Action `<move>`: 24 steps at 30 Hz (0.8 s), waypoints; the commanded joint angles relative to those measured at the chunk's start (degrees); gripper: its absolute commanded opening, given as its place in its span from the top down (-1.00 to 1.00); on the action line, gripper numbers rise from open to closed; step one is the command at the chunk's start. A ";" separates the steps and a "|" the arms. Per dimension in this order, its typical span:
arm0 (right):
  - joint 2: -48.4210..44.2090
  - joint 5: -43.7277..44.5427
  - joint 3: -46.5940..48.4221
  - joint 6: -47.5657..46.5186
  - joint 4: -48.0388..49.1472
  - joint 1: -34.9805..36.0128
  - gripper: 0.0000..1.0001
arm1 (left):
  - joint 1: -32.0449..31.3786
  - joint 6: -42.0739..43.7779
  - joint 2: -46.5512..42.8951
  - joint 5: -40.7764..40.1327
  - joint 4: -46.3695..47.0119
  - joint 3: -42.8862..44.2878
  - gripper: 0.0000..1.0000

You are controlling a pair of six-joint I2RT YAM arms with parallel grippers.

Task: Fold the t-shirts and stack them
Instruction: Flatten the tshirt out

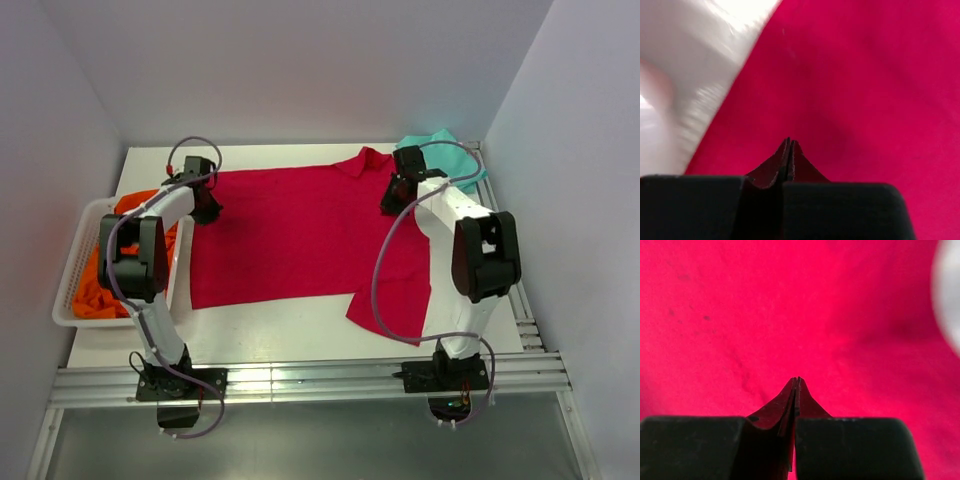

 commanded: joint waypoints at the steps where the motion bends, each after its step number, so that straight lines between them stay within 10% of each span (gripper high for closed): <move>1: 2.77 -8.42 0.42 1.57 4.73 0.31 1.00 | -1.02 -0.87 0.95 3.24 0.99 0.79 0.99; 11: 7.19 -10.46 -5.27 1.30 4.64 0.13 1.00 | -2.17 -0.87 10.97 4.39 -7.27 4.75 0.99; 24: -5.47 -3.34 -18.20 0.51 2.01 -0.48 1.00 | -2.61 -3.85 2.37 5.96 -8.85 -7.46 0.99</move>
